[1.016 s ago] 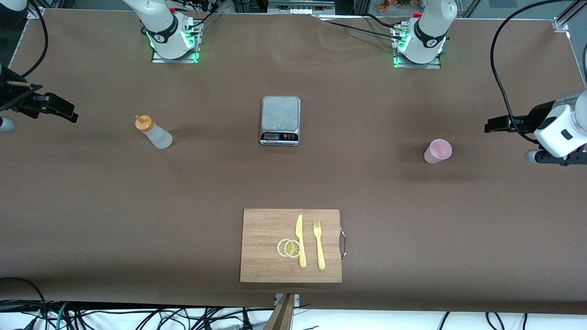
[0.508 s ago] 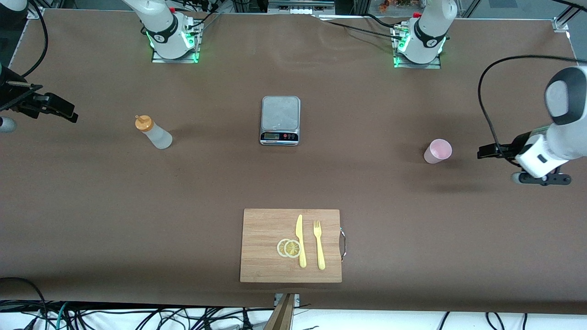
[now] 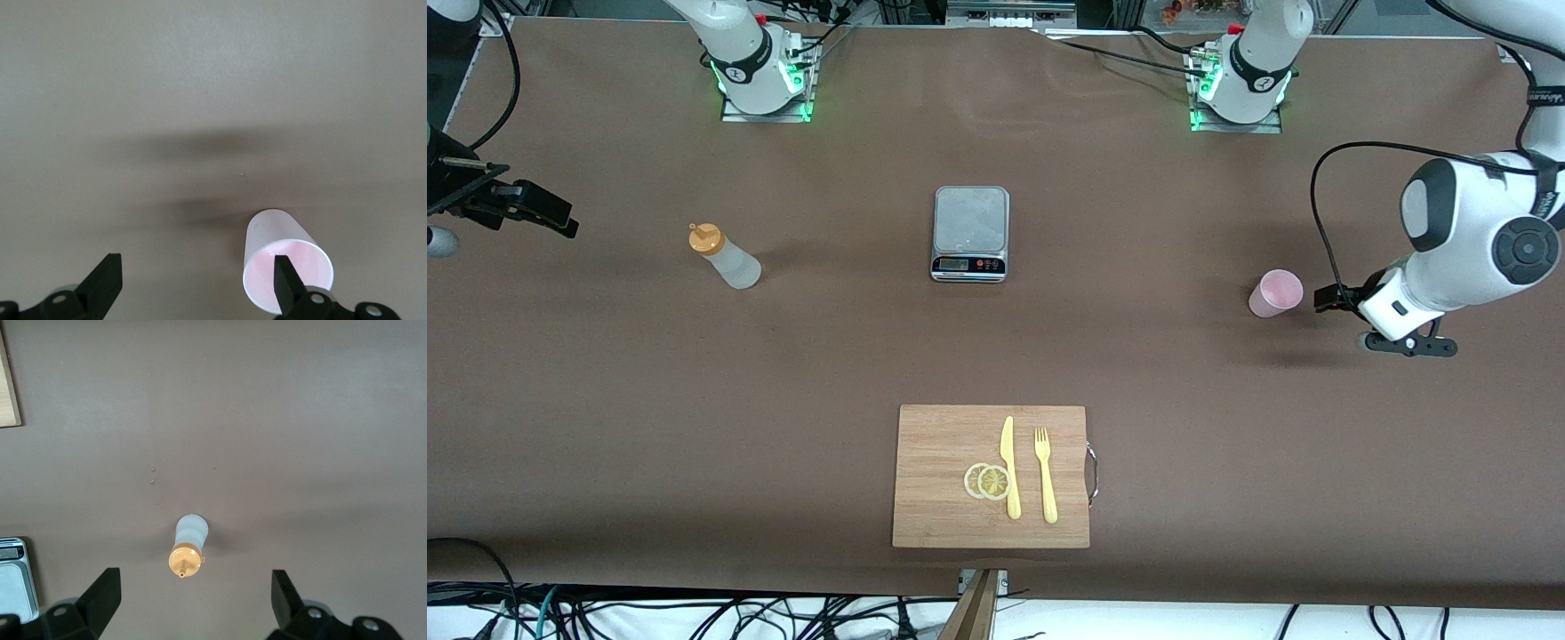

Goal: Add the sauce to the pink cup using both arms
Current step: 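Move the left gripper down to the pink cup, then close the left gripper around the pink cup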

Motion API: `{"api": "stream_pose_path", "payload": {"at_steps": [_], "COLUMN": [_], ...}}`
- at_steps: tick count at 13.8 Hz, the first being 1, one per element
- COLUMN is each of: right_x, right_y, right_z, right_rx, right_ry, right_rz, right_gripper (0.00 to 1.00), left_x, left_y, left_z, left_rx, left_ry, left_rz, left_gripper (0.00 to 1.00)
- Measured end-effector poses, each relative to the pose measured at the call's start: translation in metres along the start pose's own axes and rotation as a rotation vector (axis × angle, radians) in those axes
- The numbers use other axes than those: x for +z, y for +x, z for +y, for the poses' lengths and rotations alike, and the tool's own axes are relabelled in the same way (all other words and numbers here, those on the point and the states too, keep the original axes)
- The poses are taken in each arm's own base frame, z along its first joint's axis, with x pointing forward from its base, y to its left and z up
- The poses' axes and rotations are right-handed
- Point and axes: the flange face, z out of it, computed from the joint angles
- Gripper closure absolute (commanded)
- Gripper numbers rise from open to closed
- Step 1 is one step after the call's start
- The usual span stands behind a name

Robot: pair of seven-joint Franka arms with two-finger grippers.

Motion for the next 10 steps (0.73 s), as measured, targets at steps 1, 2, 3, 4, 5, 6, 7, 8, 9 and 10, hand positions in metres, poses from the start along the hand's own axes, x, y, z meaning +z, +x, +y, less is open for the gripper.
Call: {"api": "stream_pose_path", "payload": {"at_steps": [1, 2, 3, 4, 5, 6, 7, 8, 9, 10], "right_x": [0.000, 0.000, 0.000, 0.000, 0.000, 0.000, 0.000, 0.000, 0.000, 0.000], "right_y": [0.000, 0.000, 0.000, 0.000, 0.000, 0.000, 0.000, 0.000, 0.000, 0.000], "right_z": [0.000, 0.000, 0.000, 0.000, 0.000, 0.000, 0.000, 0.000, 0.000, 0.000], "right_rx": [0.000, 0.000, 0.000, 0.000, 0.000, 0.000, 0.000, 0.000, 0.000, 0.000], "right_ry": [0.000, 0.000, 0.000, 0.000, 0.000, 0.000, 0.000, 0.000, 0.000, 0.000], "right_rz": [0.000, 0.000, 0.000, 0.000, 0.000, 0.000, 0.000, 0.000, 0.000, 0.000], "right_gripper": [0.00, 0.00, 0.00, 0.00, 0.00, 0.00, 0.00, 0.00, 0.00, 0.00], "left_x": [0.014, 0.025, 0.033, 0.039, 0.043, 0.047, 0.049, 0.052, 0.053, 0.055], "left_y": [-0.006, -0.011, -0.016, -0.019, -0.021, -0.023, -0.025, -0.026, -0.027, -0.028], "left_z": [0.002, 0.003, 0.004, 0.005, 0.006, 0.006, 0.007, 0.007, 0.007, 0.008], "left_rx": [0.001, 0.002, 0.002, 0.001, 0.001, 0.001, 0.001, 0.001, 0.002, 0.002], "left_ry": [0.000, -0.001, -0.003, -0.005, -0.005, -0.005, -0.006, -0.006, -0.006, -0.005], "left_rz": [0.006, 0.005, 0.001, -0.001, 0.002, 0.004, 0.005, 0.004, 0.007, 0.014], "left_gripper": [0.00, 0.00, 0.00, 0.00, 0.00, 0.00, 0.00, 0.00, 0.00, 0.01]}}
